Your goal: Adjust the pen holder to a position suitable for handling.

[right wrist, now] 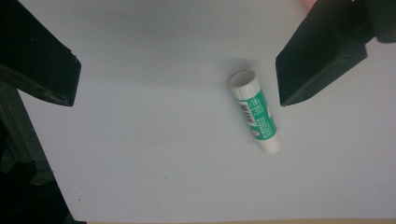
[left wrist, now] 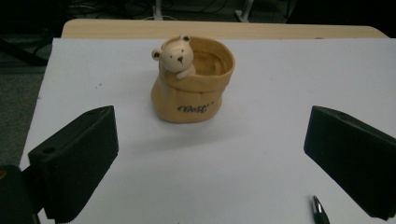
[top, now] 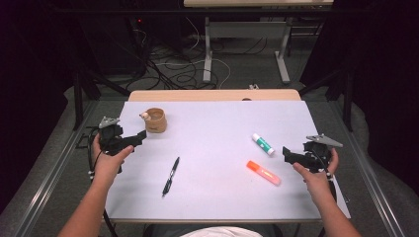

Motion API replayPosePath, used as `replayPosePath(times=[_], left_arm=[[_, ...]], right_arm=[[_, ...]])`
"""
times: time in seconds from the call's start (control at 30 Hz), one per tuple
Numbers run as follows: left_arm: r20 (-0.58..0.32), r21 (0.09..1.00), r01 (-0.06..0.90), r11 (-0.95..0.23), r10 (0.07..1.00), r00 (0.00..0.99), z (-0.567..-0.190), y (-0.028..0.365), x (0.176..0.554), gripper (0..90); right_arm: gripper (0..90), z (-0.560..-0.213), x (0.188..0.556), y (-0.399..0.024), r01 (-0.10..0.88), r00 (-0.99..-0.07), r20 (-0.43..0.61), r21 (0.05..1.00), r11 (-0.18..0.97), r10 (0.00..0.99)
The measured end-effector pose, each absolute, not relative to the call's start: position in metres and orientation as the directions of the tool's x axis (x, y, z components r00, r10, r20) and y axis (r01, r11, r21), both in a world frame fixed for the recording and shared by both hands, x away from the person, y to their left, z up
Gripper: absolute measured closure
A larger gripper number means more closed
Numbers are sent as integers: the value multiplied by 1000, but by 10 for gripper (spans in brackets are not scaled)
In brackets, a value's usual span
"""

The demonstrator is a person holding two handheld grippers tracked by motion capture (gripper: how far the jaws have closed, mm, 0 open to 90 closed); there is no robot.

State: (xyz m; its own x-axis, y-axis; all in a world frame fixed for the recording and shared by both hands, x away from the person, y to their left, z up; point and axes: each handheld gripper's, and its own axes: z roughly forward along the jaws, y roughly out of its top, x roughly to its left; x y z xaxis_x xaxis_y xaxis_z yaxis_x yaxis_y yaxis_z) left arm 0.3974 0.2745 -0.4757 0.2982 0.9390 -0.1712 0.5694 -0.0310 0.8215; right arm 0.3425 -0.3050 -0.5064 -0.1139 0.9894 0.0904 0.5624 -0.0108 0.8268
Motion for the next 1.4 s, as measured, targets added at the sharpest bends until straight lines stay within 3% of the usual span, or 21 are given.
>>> replayPosePath(times=[0.5,0.6,0.93,1.17,1.4], left_arm=[[-204,795,607,23,951,231,-431,257,440,49],[-196,788,616,23,957,214,-427,252,449,92],[-167,771,636,4,966,195,-437,245,481,172],[-157,752,659,7,973,169,-453,254,497,299],[-196,727,686,31,967,164,-466,263,506,355]], right_arm=[[19,-505,341,-308,569,-104,121,821,-41,987],[36,-505,341,-308,566,-114,124,823,-38,986],[43,-506,341,-309,573,-115,135,818,-45,984],[61,-509,341,-310,586,-116,154,809,-57,981],[63,-510,342,-310,596,-118,164,800,-62,979]])
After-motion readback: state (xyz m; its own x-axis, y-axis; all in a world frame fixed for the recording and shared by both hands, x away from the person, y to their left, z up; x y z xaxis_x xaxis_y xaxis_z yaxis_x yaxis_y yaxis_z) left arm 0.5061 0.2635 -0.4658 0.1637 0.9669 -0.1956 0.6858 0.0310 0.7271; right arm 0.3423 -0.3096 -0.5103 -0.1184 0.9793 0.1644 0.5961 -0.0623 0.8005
